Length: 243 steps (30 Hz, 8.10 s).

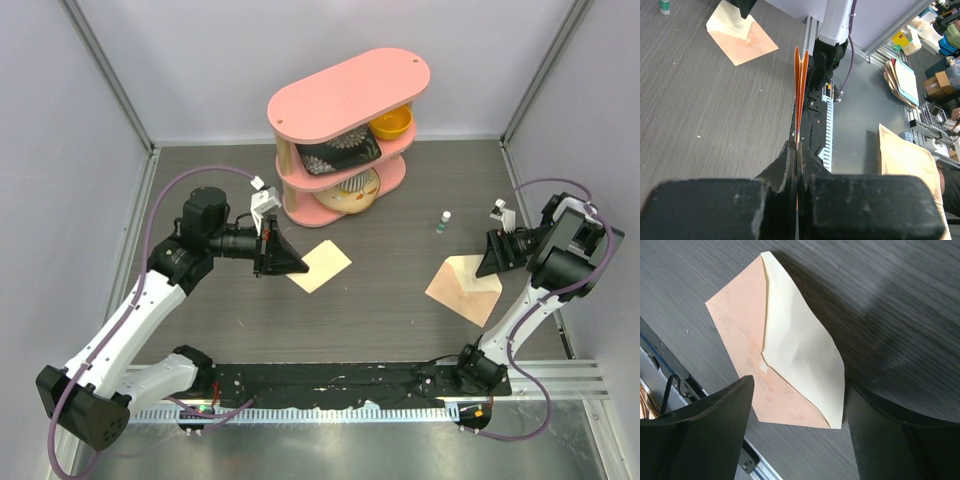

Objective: Place the letter into the envelope and seal it

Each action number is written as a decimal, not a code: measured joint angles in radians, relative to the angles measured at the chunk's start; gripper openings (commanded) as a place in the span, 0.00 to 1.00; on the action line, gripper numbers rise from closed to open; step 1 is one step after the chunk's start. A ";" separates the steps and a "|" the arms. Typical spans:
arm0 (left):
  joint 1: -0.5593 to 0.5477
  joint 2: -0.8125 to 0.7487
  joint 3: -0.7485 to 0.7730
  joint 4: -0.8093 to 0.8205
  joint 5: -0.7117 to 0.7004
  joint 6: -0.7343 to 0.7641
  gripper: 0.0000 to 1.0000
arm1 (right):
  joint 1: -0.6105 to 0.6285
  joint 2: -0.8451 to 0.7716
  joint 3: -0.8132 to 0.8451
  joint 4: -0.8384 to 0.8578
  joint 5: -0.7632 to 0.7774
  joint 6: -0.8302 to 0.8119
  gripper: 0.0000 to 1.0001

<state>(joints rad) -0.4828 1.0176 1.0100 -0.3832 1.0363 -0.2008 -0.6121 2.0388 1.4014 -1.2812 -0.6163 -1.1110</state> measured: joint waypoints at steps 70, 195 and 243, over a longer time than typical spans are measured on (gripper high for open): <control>-0.575 0.300 0.062 -0.234 -0.953 0.815 0.00 | 1.142 -0.505 -0.398 0.743 -0.303 1.209 0.01; -0.663 0.066 -0.283 0.055 -0.785 1.101 0.88 | 1.151 -0.473 -0.401 0.684 -0.430 1.163 0.01; -0.634 0.205 -0.275 -0.031 -0.666 1.144 0.87 | 1.151 -0.475 -0.414 0.697 -0.435 1.148 0.01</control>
<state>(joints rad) -1.1172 1.2224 0.7353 -0.4145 0.3702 0.9428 0.5388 1.5639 0.9874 -0.5842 -1.0508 0.0372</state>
